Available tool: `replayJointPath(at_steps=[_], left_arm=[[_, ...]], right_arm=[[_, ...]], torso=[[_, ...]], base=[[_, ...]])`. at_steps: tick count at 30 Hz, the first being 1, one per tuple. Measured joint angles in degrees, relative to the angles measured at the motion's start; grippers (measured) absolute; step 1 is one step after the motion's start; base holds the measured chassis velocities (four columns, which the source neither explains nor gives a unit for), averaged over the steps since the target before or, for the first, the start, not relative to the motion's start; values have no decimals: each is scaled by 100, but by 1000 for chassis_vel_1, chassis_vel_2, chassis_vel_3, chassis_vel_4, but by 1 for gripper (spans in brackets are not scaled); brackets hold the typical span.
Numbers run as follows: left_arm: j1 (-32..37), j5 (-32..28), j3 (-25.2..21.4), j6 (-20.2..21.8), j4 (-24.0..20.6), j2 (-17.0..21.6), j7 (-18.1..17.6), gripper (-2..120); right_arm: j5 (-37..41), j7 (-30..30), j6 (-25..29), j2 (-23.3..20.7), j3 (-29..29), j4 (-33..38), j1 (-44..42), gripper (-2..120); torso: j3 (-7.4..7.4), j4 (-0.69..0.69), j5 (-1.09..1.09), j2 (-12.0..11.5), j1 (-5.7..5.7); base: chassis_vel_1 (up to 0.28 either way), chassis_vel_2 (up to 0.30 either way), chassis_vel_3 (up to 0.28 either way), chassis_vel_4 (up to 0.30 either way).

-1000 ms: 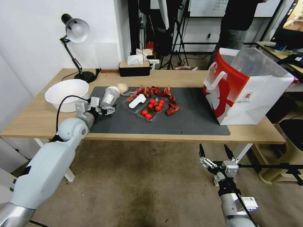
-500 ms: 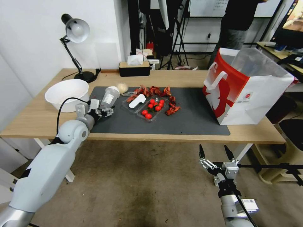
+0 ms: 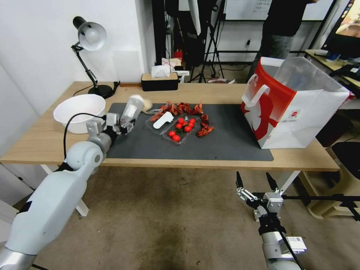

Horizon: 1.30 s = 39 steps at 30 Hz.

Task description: Pick up the trash from the table and place it into the takeout bag.

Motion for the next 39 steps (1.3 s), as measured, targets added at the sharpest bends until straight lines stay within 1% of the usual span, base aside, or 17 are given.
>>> replayJointPath(at_steps=[1,3,4,7,8,10,11,14,16,20,25,28,29,31,33,35,39], left_arm=[[0,0,0,0,0,0,0,54],[-140,-127,46,-339,-81,29,328,54],[-140,-127,46,-339,-81,29,328,54],[-679,-307,310,-870,-2,-1,1606,54],[-679,-307,310,-870,-2,-1,1606,54],[-1354,-523,719,-1154,249,-127,2160,54],[-1354,-523,719,-1154,249,-127,2160,54],[-2417,-542,1445,-1190,711,-505,2547,54],[-2654,-531,1607,-1179,841,-616,2596,54],[-3728,-410,2335,-1160,1590,-1172,2718,54],[-4157,-200,2627,-1215,1958,-1419,2823,54],[-4879,1113,3188,-1711,2694,-1984,3026,54],[-4879,1113,3188,-1711,2694,-1984,3026,54],[-5139,2148,3475,-2066,3043,-2291,3044,54],[-5176,2289,3528,-2131,3093,-2342,3044,54],[-5314,2898,3757,-2374,3261,-2582,2987,54],[-5377,3476,3828,-2563,3296,-2761,2876,54]], right_arm=[[0,0,0,0,0,0,0,100],[-1,-2,-12,7,-3,0,10,100],[-1,-2,-12,7,-3,0,10,100],[-5,-5,-33,0,-10,0,15,100],[-5,-5,-33,0,-10,0,15,100],[-14,-6,-41,21,-11,-7,12,100],[-14,-6,-41,21,-11,-7,12,100],[-74,11,-97,56,-22,16,-14,100],[-84,16,-121,55,-29,31,-19,100],[-95,27,-160,58,-14,76,-24,100],[-95,32,-161,72,9,90,-47,100],[-95,34,-136,105,69,105,-106,100],[-95,34,-136,105,69,105,-106,100],[-95,35,-110,137,100,106,-131,100],[-95,36,-105,144,103,106,-134,100],[-95,36,-88,176,105,83,-142,100],[-95,36,-86,186,103,57,-129,100]], torso=[[0,0,0,0,0],[0,0,1,0,0],[0,0,1,0,0],[0,0,1,0,-1],[0,0,1,0,-1],[0,0,2,0,-1],[0,0,2,0,-1],[0,-2,2,0,-1],[1,-3,2,0,0],[1,-1,1,0,0],[1,-2,4,-1,0],[0,-1,3,0,0],[0,-1,3,0,0],[1,-2,3,0,0],[1,-2,3,0,0],[0,-1,1,1,0],[0,-1,1,0,0]], base=[[0,0,0,0],[0,0,0,0],[0,0,0,0],[0,0,0,0],[0,0,0,0],[0,0,0,0],[0,0,0,0],[0,0,0,0],[0,0,0,0],[0,0,0,0],[0,0,0,0],[0,0,0,0],[0,0,0,0],[0,0,0,0],[0,0,0,0],[0,0,0,0],[0,0,0,0]])
